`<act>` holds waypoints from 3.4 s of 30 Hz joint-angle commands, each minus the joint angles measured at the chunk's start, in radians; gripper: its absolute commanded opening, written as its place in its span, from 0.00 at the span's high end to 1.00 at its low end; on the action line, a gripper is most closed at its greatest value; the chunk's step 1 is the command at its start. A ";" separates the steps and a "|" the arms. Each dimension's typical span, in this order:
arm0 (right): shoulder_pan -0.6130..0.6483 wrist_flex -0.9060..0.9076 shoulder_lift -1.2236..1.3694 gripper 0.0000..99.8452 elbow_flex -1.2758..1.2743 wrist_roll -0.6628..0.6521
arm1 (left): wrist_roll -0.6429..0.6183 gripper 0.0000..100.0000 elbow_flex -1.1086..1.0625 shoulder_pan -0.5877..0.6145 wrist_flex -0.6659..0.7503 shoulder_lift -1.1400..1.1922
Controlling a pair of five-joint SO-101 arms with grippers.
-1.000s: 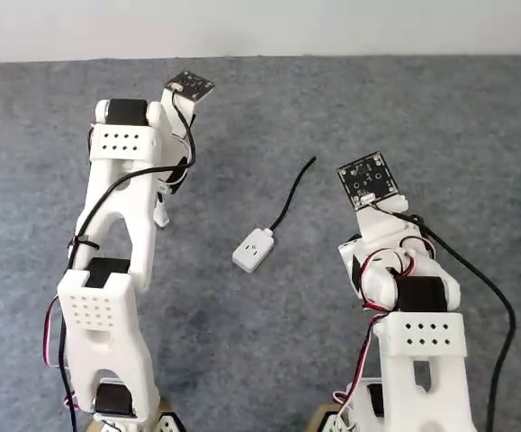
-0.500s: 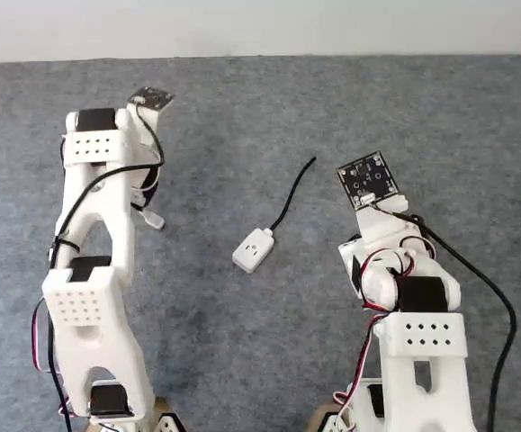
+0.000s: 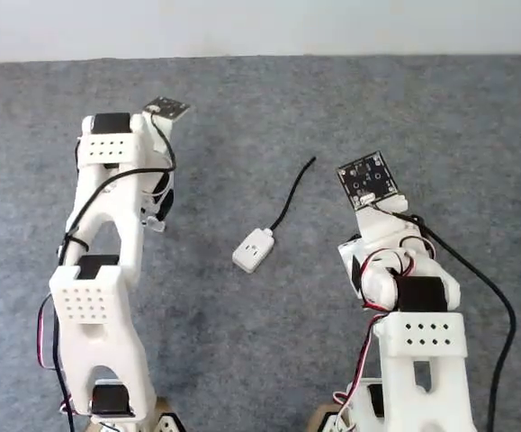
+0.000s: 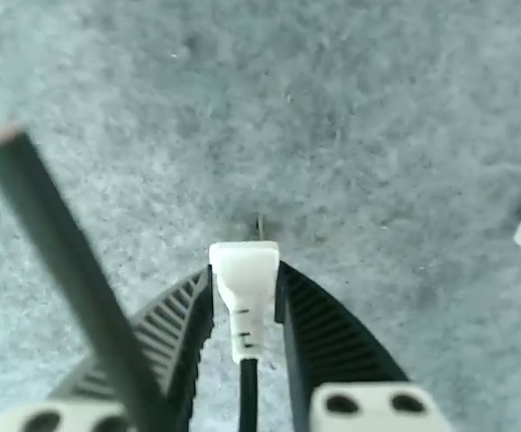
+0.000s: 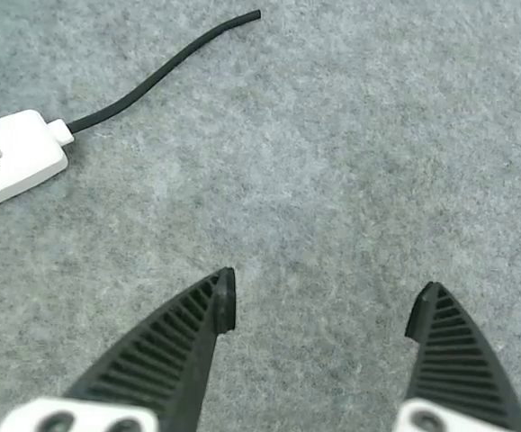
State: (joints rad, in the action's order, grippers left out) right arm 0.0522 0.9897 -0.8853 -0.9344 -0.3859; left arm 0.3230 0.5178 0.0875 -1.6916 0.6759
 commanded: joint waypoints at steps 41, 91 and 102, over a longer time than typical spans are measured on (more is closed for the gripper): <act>-0.004 -0.025 -0.007 0.69 0.017 0.008 | -0.006 0.89 -0.113 -0.025 -0.064 -0.255; -0.008 -0.022 -0.007 0.69 0.009 0.005 | 0.068 0.89 -0.265 0.118 0.043 -0.095; -0.010 -0.018 -0.007 0.69 0.009 0.005 | 0.063 0.89 -0.275 0.101 0.110 -0.075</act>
State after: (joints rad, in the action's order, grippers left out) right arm 0.0522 0.9897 -0.8853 -0.9344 -0.3859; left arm 0.3798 0.2417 0.1995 -1.6134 0.5961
